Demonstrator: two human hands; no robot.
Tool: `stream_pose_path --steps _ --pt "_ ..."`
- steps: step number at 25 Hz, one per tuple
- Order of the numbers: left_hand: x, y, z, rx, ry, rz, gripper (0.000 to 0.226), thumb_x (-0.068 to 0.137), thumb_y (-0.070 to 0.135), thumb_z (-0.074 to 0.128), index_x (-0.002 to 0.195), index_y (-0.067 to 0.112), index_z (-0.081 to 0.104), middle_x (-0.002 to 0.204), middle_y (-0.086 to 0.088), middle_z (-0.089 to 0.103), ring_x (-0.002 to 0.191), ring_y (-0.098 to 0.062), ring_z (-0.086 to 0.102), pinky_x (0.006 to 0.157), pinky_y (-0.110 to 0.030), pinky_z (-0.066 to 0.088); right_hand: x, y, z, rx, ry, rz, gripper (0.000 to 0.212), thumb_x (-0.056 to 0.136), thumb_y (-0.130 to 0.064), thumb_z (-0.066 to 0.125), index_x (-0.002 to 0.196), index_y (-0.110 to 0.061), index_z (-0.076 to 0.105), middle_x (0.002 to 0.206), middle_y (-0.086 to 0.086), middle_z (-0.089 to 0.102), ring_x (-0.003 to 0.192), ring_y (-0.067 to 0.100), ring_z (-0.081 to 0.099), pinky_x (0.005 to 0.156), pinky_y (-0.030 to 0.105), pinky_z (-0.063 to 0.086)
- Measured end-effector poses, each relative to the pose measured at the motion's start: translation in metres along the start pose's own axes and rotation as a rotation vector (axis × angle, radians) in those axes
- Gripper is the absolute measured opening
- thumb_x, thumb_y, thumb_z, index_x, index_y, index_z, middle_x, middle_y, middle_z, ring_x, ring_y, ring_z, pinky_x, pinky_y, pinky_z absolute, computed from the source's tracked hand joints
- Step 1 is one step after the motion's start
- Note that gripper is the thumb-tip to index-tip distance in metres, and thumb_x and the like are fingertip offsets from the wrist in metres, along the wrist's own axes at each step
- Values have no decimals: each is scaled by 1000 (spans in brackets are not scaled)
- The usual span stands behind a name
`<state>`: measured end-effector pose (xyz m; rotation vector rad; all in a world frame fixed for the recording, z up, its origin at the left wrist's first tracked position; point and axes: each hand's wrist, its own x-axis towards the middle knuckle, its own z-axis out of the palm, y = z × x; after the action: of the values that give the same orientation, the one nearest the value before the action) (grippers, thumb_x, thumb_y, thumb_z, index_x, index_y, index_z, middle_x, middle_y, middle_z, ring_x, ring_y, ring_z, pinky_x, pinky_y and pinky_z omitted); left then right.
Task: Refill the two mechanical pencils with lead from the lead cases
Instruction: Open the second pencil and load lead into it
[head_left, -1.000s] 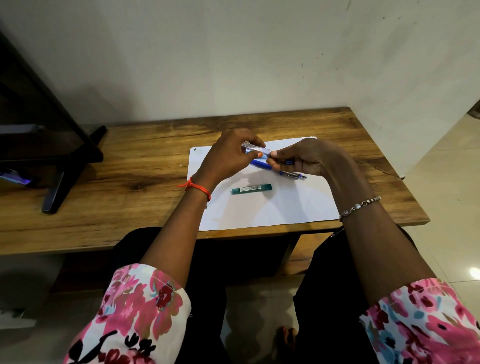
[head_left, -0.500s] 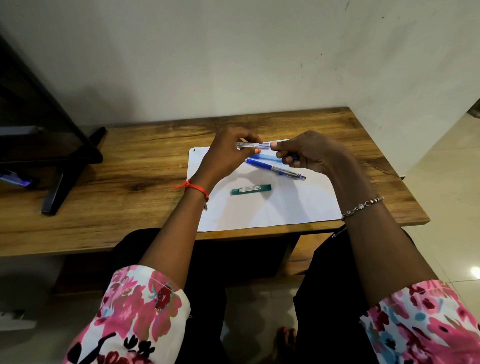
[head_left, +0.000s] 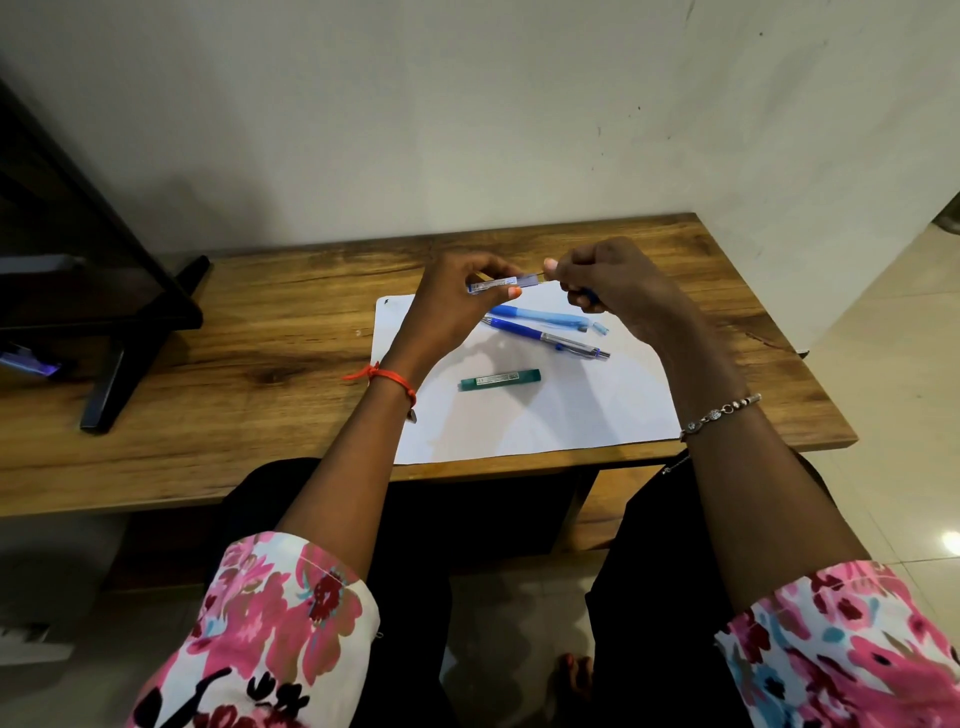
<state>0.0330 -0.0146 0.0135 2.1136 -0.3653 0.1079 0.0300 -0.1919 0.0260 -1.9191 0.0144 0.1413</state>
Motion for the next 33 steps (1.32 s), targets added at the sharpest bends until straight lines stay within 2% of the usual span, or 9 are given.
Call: stream_pose_path --steps 3,7,9,14,17,21,26,29,33 --pt "2 -2 0 -36 5 -13 15 81 14 67 96 11 69 93 0 66 70 -2 54 69 -17 42 1 -3 1 -36 43 -51 30 94 -22 55 66 -14 56 61 2 42 56 13 38 49 17 32" --pt "3 -4 1 -75 5 -27 15 81 14 67 96 11 69 93 1 66 72 -4 55 77 -29 47 1 -4 2 -28 81 -94 28 97 -23 51 74 -9 57 62 1 43 56 11 38 47 12 34" --pt "4 -4 1 -68 0 -34 17 82 15 67 99 10 68 93 0 65 73 -4 55 72 -22 45 0 -4 2 -58 86 -120 26 96 -24 52 78 -6 58 63 1 46 57 10 41 48 10 36" --pt "4 -3 -1 -119 10 -48 17 84 13 64 100 11 67 92 -2 65 66 -5 56 55 -4 41 -1 -4 -1 -51 74 -187 28 91 -18 60 64 -16 55 59 2 48 51 6 42 51 15 36" --pt "4 -2 -2 -154 17 -63 18 84 13 64 101 10 66 93 -4 65 65 -6 56 54 -5 43 -2 -5 -3 -36 118 -227 27 89 -17 64 62 -17 59 55 2 48 43 1 40 48 11 34" --pt "4 -1 -2 -173 19 -62 18 84 12 63 102 11 66 92 -5 64 65 -7 56 54 -6 44 1 -4 -2 -76 217 -248 27 88 -22 65 75 2 65 57 4 49 46 3 39 50 12 35" --pt "4 0 -2 -158 16 -64 19 84 12 63 103 9 66 92 -5 64 66 -7 57 55 -8 46 5 -1 -2 -103 246 -291 20 93 -23 57 79 -8 61 58 -1 50 54 9 44 56 20 37" --pt "3 0 -1 -164 12 -66 20 84 12 63 104 8 65 92 -5 64 65 -8 57 56 -9 46 7 -1 0 -129 237 -288 21 96 -22 51 80 -9 55 59 -3 49 54 6 44 53 15 36" --pt "4 0 -1 -167 16 -66 19 84 12 64 103 9 65 91 -4 63 58 0 58 54 -9 47 7 0 1 -136 186 -274 21 98 -21 49 83 -8 55 60 -2 51 52 4 44 51 10 37"
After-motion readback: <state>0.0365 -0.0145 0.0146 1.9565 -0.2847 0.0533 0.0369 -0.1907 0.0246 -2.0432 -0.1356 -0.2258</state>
